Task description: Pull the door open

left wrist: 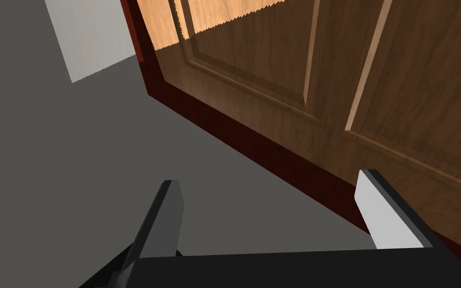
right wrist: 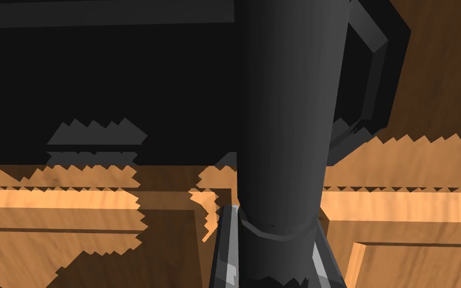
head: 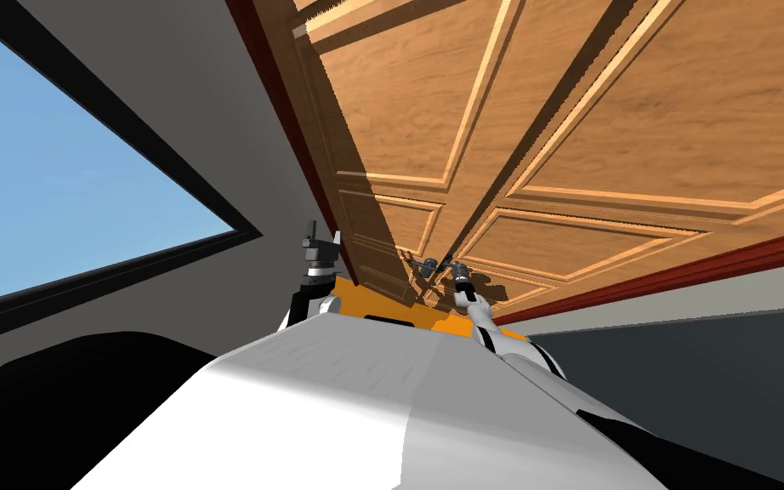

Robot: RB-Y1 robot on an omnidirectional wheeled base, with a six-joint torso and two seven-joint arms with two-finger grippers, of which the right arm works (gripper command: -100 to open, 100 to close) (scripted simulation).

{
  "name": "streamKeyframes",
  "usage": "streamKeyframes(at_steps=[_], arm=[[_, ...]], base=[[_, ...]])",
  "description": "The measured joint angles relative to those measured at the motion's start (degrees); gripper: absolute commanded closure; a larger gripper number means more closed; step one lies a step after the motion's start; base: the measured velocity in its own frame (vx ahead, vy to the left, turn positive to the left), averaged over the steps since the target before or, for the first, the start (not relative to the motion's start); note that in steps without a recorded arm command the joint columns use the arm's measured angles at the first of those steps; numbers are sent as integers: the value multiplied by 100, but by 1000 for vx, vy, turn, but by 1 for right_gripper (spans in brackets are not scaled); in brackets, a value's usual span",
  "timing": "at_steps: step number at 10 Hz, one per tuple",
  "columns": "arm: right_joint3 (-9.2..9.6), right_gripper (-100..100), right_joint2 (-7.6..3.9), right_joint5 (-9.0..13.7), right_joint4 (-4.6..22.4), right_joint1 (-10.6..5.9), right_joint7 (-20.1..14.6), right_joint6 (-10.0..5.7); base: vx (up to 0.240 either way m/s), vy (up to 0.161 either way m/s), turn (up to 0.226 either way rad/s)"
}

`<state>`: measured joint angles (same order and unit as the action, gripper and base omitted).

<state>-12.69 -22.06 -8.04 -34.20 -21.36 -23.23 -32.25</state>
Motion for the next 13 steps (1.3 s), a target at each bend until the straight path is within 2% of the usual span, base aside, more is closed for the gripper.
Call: streamKeyframes(at_steps=[4, 6, 8, 9, 10, 13], arm=[[16, 100, 20, -7, 11, 10, 3, 0], [52, 100, -55, -30, -8, 24, -61, -27], [109, 100, -87, -66, 142, -16, -113, -120], [173, 100, -104, -95, 21, 54, -187, -75], [239, 100, -124, -125, 10, 61, -266, -61], [462, 100, -139, -232, -2, 37, -480, -117]], base=[[-41, -16, -4], [-189, -77, 31], [-200, -39, 57], [-215, -51, 68], [-205, -64, 81], [-214, -104, 120]])
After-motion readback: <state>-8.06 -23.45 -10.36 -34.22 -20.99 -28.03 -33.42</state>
